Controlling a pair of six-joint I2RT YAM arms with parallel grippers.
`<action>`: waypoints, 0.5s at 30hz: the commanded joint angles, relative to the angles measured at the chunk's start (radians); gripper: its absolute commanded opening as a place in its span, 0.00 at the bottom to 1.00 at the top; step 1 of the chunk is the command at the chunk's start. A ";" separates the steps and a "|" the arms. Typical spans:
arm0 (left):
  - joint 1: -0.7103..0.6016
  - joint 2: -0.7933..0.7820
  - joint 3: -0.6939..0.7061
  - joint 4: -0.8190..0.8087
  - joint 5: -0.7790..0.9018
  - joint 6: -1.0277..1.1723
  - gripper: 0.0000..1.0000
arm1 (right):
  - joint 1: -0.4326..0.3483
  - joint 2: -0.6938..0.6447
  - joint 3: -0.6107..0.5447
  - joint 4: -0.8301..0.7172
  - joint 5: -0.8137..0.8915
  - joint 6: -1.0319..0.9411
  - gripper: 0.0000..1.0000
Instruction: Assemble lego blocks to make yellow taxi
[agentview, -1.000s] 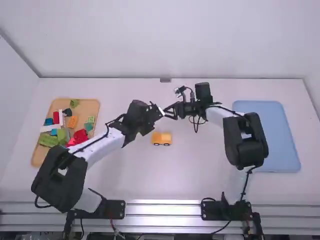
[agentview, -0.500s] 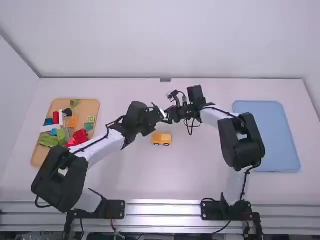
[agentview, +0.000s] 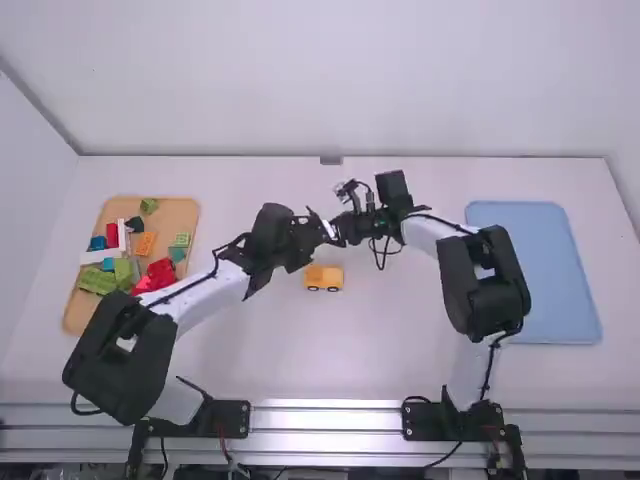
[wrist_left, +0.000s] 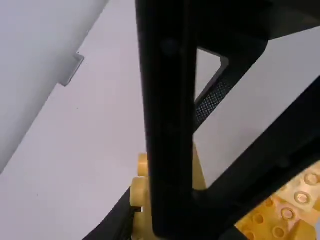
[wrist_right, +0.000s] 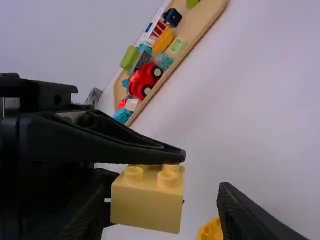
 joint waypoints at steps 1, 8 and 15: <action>-0.006 0.010 -0.004 0.019 0.013 0.002 0.02 | 0.019 0.008 0.027 -0.005 -0.003 -0.003 0.60; -0.003 0.010 -0.005 0.009 -0.007 0.002 0.02 | 0.049 0.008 0.027 0.003 0.039 0.007 0.53; 0.001 0.010 -0.024 0.040 -0.069 -0.009 0.02 | 0.048 0.008 0.027 0.002 0.077 0.024 0.46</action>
